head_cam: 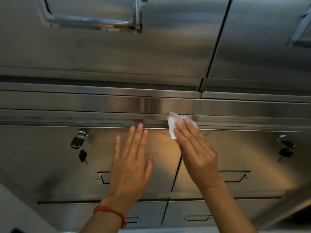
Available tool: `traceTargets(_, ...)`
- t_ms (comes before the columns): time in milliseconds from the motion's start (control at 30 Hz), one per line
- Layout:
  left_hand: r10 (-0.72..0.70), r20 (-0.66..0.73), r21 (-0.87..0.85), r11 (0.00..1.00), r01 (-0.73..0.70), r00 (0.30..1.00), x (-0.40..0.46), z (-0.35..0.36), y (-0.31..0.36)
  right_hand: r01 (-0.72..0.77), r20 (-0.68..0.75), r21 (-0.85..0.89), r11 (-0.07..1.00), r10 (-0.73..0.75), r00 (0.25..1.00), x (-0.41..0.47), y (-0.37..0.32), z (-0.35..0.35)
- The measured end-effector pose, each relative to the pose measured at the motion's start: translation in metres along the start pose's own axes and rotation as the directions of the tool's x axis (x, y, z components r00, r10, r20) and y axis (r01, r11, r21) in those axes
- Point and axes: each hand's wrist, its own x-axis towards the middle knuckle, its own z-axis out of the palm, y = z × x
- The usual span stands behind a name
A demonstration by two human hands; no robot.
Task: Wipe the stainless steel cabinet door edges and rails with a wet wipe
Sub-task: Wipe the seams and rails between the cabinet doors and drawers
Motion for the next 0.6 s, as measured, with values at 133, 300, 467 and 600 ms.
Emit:
traceTargets(133,0.026,-0.007,-0.025,0.999,-0.026,1.0,-0.001,-0.004,0.003,-0.013,0.008,-0.022,1.0,0.013,1.0,0.0,-0.006,-0.009)
traceTargets(300,0.058,0.002,-0.06,0.997,-0.058,0.998,-0.002,-0.01,0.005,-0.021,0.016,-0.058,0.998,0.021,1.0,0.003,-0.012,-0.025)
traceTargets(467,0.077,0.024,-0.084,0.994,-0.074,0.997,-0.001,-0.02,0.008,-0.037,0.03,-0.093,0.995,0.04,0.999,0.007,-0.015,-0.04)
traceTargets(600,0.09,0.016,-0.104,0.991,-0.088,0.996,-0.002,-0.024,0.015,-0.054,0.028,-0.105,0.993,0.057,0.998,0.007,-0.013,-0.048)
